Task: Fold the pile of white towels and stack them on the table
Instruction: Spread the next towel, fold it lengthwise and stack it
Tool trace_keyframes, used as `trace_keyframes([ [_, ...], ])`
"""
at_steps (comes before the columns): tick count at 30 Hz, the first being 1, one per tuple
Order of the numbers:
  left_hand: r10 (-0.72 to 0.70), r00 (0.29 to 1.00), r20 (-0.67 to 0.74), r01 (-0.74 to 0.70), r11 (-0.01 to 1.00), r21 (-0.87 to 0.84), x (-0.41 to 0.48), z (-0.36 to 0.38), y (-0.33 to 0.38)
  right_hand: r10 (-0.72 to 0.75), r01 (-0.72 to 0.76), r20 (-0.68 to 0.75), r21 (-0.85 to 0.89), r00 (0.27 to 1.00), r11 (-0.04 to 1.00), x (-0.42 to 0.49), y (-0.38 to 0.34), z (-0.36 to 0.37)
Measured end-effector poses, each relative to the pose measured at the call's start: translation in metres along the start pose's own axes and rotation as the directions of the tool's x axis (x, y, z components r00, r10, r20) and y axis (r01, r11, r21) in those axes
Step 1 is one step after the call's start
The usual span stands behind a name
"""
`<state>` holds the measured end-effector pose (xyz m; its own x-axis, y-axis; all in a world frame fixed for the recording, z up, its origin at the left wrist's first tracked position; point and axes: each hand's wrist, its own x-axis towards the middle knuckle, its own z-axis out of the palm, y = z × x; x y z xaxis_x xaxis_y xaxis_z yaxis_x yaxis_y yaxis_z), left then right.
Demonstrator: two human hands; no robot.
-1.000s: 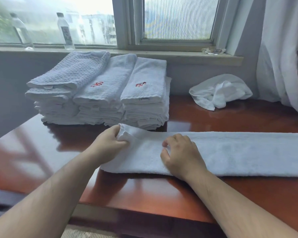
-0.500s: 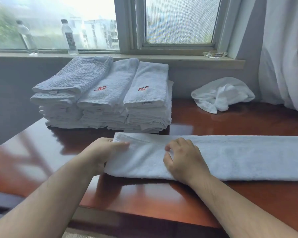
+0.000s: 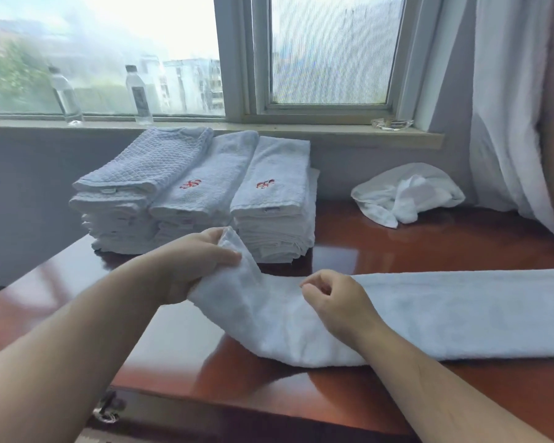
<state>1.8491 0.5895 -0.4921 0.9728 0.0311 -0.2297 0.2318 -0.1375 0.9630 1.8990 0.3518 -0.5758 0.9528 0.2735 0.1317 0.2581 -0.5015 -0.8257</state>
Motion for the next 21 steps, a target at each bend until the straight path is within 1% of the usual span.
trace_keyframes([
  [1,0.000,1.000,-0.004,0.000,1.000,0.001,0.002,0.009,0.006,0.037,-0.037,0.002,0.112,0.999,0.993,0.000,0.001,-0.006],
  [3,-0.023,1.000,-0.013,0.023,1.000,0.014,0.007,0.033,0.017,0.117,-0.129,0.056,0.337,0.992,0.933,-0.001,0.002,-0.020],
  [5,-0.040,0.999,-0.004,0.041,0.998,0.053,0.015,0.062,0.027,0.196,-0.219,0.098,0.486,0.976,0.846,-0.002,0.004,-0.039],
  [7,-0.047,0.998,0.036,0.044,0.997,0.066,0.025,0.096,0.035,0.295,-0.308,0.121,0.583,0.948,0.751,-0.005,0.009,-0.060],
  [9,-0.062,0.995,0.076,0.059,0.997,0.040,0.035,0.129,0.043,0.363,-0.376,0.157,0.630,0.918,0.679,-0.010,0.019,-0.083],
  [11,-0.062,0.993,0.099,0.061,0.998,0.017,0.047,0.162,0.052,0.391,-0.419,0.197,0.642,0.899,0.642,-0.014,0.033,-0.110],
  [13,-0.040,0.993,0.112,0.047,0.998,-0.053,0.058,0.195,0.060,0.387,-0.425,0.216,0.665,0.896,0.614,-0.017,0.049,-0.138],
  [15,-0.005,0.990,0.140,0.021,0.993,-0.115,0.067,0.226,0.065,0.373,-0.400,0.208,0.717,0.904,0.571,-0.019,0.063,-0.165],
  [17,0.050,0.976,0.213,-0.031,0.995,-0.091,0.073,0.249,0.066,0.370,-0.379,0.202,0.776,0.907,0.504,-0.022,0.075,-0.186],
  [19,0.100,0.961,0.257,-0.095,0.995,-0.035,0.080,0.262,0.059,0.362,-0.408,0.260,0.804,0.895,0.432,-0.024,0.085,-0.203],
  [20,0.121,0.965,0.231,-0.125,0.992,0.003,0.083,0.264,0.052,0.365,-0.439,0.291,0.783,0.884,0.440,-0.026,0.090,-0.208],
  [21,0.155,0.972,0.176,-0.169,0.983,0.068,0.084,0.262,0.045,0.380,-0.471,0.308,0.737,0.872,0.484,-0.028,0.093,-0.210],
])
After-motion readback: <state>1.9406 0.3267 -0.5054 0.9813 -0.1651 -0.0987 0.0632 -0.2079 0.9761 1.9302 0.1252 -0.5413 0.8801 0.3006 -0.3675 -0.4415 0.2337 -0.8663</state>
